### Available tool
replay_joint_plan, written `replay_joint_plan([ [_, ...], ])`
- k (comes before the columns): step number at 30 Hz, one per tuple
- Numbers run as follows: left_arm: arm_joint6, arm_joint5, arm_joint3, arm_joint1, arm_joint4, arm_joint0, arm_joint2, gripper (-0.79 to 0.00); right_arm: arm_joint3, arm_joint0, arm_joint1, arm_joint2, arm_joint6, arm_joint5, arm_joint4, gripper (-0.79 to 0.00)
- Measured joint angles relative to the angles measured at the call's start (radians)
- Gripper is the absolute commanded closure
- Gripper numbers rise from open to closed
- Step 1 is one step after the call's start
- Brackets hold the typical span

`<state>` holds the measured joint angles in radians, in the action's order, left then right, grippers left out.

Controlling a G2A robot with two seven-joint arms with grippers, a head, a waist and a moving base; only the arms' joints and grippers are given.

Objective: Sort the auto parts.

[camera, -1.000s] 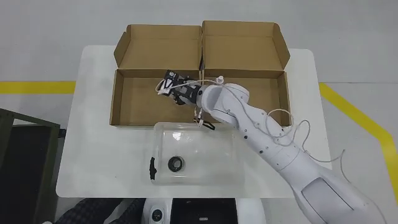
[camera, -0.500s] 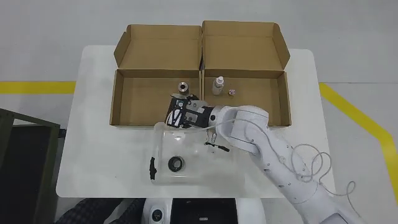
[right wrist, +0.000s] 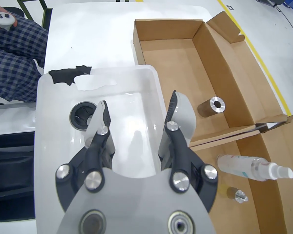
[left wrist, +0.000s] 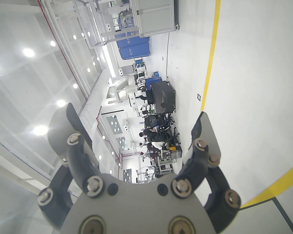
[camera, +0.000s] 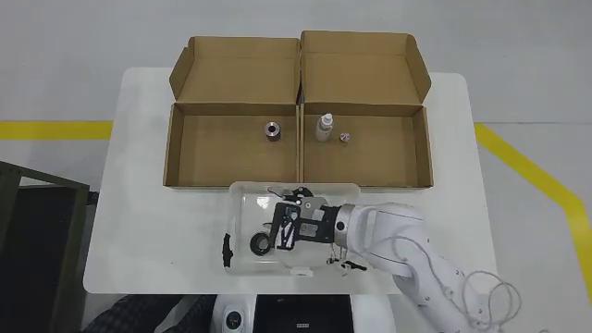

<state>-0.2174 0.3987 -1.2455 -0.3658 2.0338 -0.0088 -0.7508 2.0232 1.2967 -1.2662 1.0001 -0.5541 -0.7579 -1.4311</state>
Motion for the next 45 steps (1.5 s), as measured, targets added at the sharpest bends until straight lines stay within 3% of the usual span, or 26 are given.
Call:
replay_joint_plan([
  [6, 0.0, 0.0, 0.0, 0.0, 0.0, 0.0, 0.0, -0.785, 0.023, 0.056, 0.016, 0.017, 0.024, -0.027, -0.02, -0.422],
  [17, 0.0, 0.0, 0.0, 0.0, 0.0, 0.0, 0.0, -0.785, -0.002, 0.113, 0.037, 0.001, 0.042, -0.079, -0.072, -0.496],
  [45, 0.0, 0.0, 0.0, 0.0, 0.0, 0.0, 0.0, -0.785, -0.2, -0.04, 0.01, -0.203, 0.069, -0.023, -0.111, -0.499],
])
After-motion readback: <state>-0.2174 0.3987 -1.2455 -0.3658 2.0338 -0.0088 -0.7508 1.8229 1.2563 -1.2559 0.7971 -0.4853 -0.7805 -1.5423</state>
